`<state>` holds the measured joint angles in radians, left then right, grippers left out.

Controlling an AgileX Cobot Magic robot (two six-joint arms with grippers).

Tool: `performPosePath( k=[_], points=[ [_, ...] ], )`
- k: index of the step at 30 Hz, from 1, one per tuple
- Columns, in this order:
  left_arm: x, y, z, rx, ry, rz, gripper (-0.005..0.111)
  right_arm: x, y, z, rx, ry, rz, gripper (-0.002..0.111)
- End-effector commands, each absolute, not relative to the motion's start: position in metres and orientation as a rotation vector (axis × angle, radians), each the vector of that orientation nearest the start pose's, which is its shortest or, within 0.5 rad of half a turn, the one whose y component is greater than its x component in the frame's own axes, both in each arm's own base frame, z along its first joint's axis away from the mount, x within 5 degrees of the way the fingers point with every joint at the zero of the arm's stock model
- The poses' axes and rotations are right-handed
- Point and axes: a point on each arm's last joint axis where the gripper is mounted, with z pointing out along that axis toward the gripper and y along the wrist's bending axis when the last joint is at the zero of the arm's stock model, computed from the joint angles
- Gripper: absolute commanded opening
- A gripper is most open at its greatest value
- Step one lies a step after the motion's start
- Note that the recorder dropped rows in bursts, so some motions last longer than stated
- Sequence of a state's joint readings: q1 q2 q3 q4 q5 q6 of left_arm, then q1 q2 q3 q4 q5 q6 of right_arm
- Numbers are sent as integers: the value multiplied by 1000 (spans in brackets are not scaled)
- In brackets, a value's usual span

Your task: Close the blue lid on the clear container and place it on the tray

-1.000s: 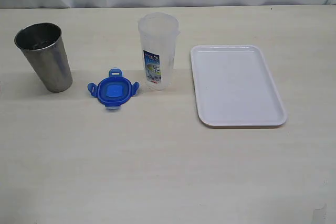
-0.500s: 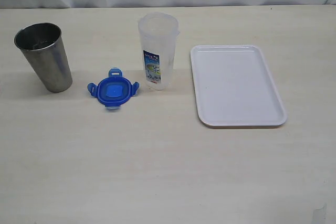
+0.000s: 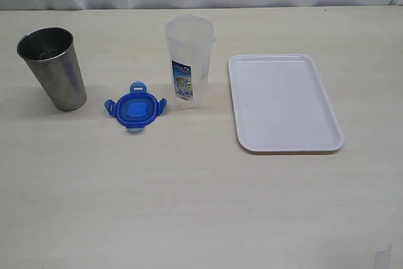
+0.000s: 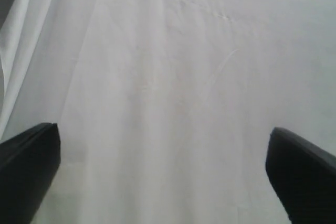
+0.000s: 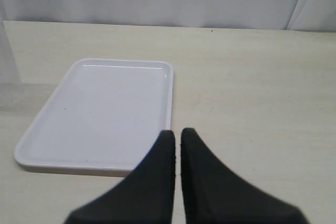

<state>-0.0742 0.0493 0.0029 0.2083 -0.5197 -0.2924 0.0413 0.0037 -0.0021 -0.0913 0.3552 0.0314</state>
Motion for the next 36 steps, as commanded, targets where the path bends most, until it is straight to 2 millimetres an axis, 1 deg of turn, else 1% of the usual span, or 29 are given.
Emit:
performPosePath(
  k=[1,6,11,14,20,23,28,32,36],
  points=[
    [65,-16,251,99,1110,-223,105,53,-1,182,-61,1827,-40,4],
    [91,-16,244,95,1203,-189,105,53,-1,182,-61,1827,-40,4],
    [119,-20,227,126,1336,-169,105,53,-1,182,-61,1827,-40,4],
    [133,-22,215,156,1395,-147,105,53,-1,182,-61,1827,-40,4],
    [160,-25,191,161,1508,-166,105,53,-1,182,-61,1827,-40,4],
    [178,-27,180,166,1569,-172,105,53,-1,182,-61,1827,-40,4],
    [207,-30,155,172,1687,-181,105,53,-1,182,-61,1827,-40,4],
    [219,-33,132,203,1783,-204,105,53,-1,182,-61,1827,-40,4],
    [233,-35,116,207,1830,-204,105,53,-1,182,-61,1827,-40,4]
  ],
)
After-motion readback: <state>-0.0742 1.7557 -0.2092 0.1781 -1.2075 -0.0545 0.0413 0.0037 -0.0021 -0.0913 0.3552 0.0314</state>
